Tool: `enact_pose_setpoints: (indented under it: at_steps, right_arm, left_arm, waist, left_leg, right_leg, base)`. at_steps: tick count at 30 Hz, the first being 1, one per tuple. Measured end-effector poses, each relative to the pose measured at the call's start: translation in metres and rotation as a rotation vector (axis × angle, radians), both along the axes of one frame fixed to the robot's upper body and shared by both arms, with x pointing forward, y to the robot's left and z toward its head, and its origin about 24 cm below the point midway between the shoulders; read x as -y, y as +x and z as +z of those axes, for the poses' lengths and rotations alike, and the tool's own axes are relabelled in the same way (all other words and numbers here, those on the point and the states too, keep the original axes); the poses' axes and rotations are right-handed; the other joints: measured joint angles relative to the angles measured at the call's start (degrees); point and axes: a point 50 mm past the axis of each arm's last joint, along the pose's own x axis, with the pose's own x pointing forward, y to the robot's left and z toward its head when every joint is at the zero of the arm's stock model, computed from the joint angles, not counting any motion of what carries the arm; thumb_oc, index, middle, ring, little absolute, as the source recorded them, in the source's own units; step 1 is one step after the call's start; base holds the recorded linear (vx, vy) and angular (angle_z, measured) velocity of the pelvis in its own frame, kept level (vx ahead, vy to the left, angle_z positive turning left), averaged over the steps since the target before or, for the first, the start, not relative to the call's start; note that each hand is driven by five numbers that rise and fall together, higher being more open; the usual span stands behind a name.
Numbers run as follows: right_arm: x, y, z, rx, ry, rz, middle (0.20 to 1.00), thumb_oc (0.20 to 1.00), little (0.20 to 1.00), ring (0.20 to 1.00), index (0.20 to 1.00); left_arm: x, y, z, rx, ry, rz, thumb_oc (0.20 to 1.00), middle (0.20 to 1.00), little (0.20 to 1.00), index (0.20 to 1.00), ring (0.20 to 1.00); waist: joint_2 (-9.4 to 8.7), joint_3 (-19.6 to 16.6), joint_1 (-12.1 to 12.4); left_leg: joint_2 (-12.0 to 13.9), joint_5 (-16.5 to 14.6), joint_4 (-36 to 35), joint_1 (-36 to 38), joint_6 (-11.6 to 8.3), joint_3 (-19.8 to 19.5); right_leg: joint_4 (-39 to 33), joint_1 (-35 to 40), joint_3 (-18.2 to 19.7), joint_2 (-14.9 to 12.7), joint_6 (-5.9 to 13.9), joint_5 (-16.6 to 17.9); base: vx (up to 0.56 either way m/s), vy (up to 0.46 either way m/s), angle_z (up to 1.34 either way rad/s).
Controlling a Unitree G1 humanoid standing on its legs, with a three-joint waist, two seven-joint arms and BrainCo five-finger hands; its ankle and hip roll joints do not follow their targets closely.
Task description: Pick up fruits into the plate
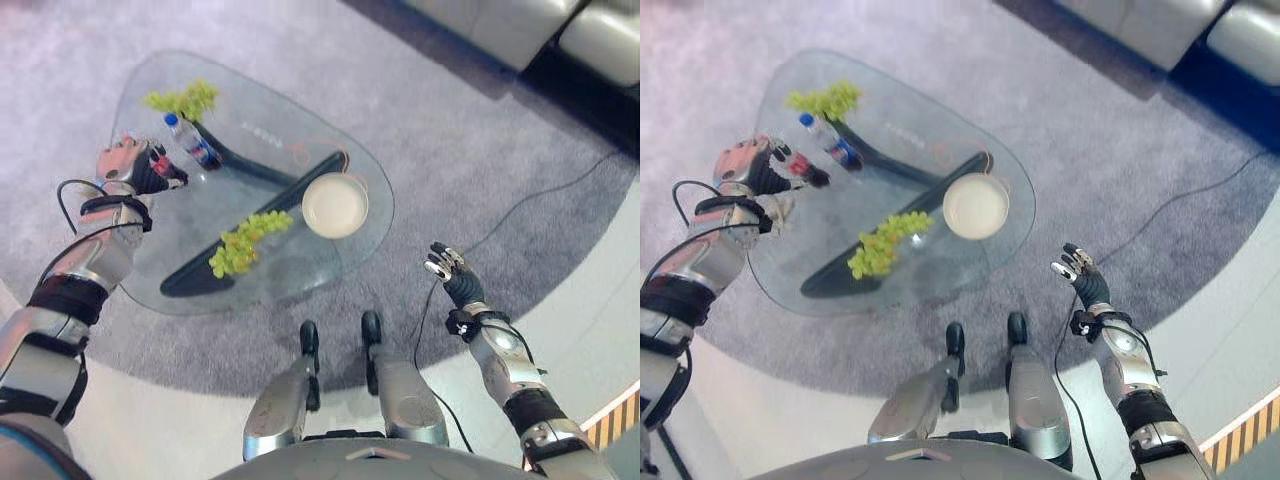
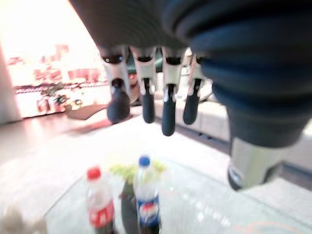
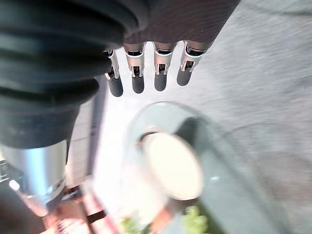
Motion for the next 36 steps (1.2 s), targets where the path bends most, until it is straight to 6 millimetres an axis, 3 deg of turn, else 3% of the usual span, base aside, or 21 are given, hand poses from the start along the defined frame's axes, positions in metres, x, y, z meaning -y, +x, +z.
enact_pose_setpoints:
  at_steps: [6, 7, 8, 13, 19, 25, 28, 33, 36]
  right_arm:
    - [0.011, -0.008, 0.005, 0.009, 0.02, -0.026, 1.0, 1.0, 1.0, 1.0, 1.0]
    - [0.011, -0.009, 0.004, 0.005, 0.025, -0.026, 1.0, 1.0, 1.0, 1.0, 1.0]
    - [0.011, -0.012, 0.001, -0.01, 0.03, -0.03, 1.0, 1.0, 1.0, 1.0, 1.0]
    - [0.01, -0.027, -0.016, -0.112, 0.027, -0.009, 1.0, 1.0, 1.0, 1.0, 1.0]
    - [0.003, -0.061, -0.052, -0.3, 0.021, 0.012, 1.0, 1.0, 1.0, 1.0, 1.0]
    - [-0.001, -0.06, -0.072, -0.422, -0.042, 0.065, 1.0, 1.0, 1.0, 1.0, 1.0]
    - [-0.004, -0.047, -0.069, -0.407, -0.053, 0.078, 1.0, 1.0, 1.0, 1.0, 1.0]
    - [-0.011, -0.016, -0.055, -0.332, -0.062, 0.096, 1.0, 1.0, 1.0, 1.0, 1.0]
    - [-0.016, 0.001, -0.044, -0.281, -0.069, 0.105, 1.0, 1.0, 1.0, 1.0, 1.0]
  left_arm:
    - [-0.016, -0.025, -0.025, -0.107, -0.019, 0.0, 0.2, 0.2, 0.2, 0.2, 0.2]
    - [-0.019, -0.028, -0.027, -0.114, -0.024, 0.002, 0.404, 0.404, 0.404, 0.404, 0.404]
    - [-0.022, -0.032, -0.034, -0.139, -0.029, 0.011, 1.0, 1.0, 1.0, 1.0, 1.0]
    - [-0.029, -0.048, -0.055, -0.222, -0.064, 0.022, 1.0, 1.0, 1.0, 1.0, 1.0]
    - [-0.032, -0.062, -0.084, -0.275, -0.282, 0.082, 1.0, 1.0, 1.0, 1.0, 1.0]
    - [-0.048, -0.059, -0.103, -0.267, -0.457, 0.244, 1.0, 1.0, 1.0, 1.0, 1.0]
    - [-0.047, -0.04, -0.09, -0.197, -0.459, 0.268, 1.0, 1.0, 1.0, 1.0, 1.0]
    - [-0.032, 0.002, -0.042, -0.034, -0.455, 0.245, 1.0, 1.0, 1.0, 1.0, 1.0]
    - [-0.03, 0.014, -0.022, 0.031, -0.477, 0.266, 1.0, 1.0, 1.0, 1.0, 1.0]
  waist:
    - [-0.97, -7.7, 0.5]
    - [-1.15, -7.9, 0.6]
    - [-1.5, -8.2, 0.7]
    - [-2.04, -9.9, 0.9]
    - [-1.99, -11.1, 0.5]
    - [-0.99, -10.5, 0.4]
    - [-1.29, -6.6, 0.8]
    - [-2.05, 3.3, 0.4]
    - [-2.68, 8.3, -0.3]
  left_leg:
    - [0.1, -1.0, -2.3, 6.1, -0.46, -0.4]
    - [0.1, -1.1, -2.3, 6.5, -0.45, -0.5]
    - [0.0, -1.3, -2.3, 7.6, -0.48, -0.5]
    - [0.0, -1.7, -2.5, 8.9, -0.45, -0.6]
    - [0.1, -1.7, -2.6, 9.4, -0.29, -0.1]
    - [0.1, 0.7, -2.3, 2.1, -0.02, 1.7]
    - [0.0, 1.5, -1.3, -1.7, -0.25, 2.9]
    - [0.1, 2.4, 1.5, -8.8, -0.96, 3.9]
    - [0.1, 2.4, 2.7, -11.0, -0.97, 4.2]
  right_leg:
    - [-5.7, 8.1, -1.0, 0.1, 0.04, 0.0]
    - [-6.2, 8.8, -1.0, 0.0, 0.03, 0.0]
    - [-6.8, 10.2, -1.1, 0.0, 0.03, 0.0]
    - [-7.2, 11.7, -1.2, 0.0, 0.04, 0.0]
    - [-7.2, 12.1, -0.9, 0.0, 0.31, -0.2]
    - [-4.1, 2.4, 0.8, 0.0, 0.51, 1.4]
    - [-3.2, -1.8, 2.0, 0.0, 0.66, 2.4]
    - [-0.2, -9.4, 2.8, 0.2, 0.67, 3.9]
    - [1.2, -11.9, 3.6, 0.6, 0.48, 4.1]
  base:
    - [0.16, -0.042, 0.1]
    - [0.12, -0.022, 0.05]
    - [0.11, -0.014, 0.06]
    - [0.1, 0.0, 0.01]
    - [-0.02, 0.016, -0.02]
    - [-0.26, 0.007, -0.17]
    - [-0.27, -0.013, -0.18]
    - [-0.17, -0.004, -0.13]
    - [-0.1, 0.011, -0.15]
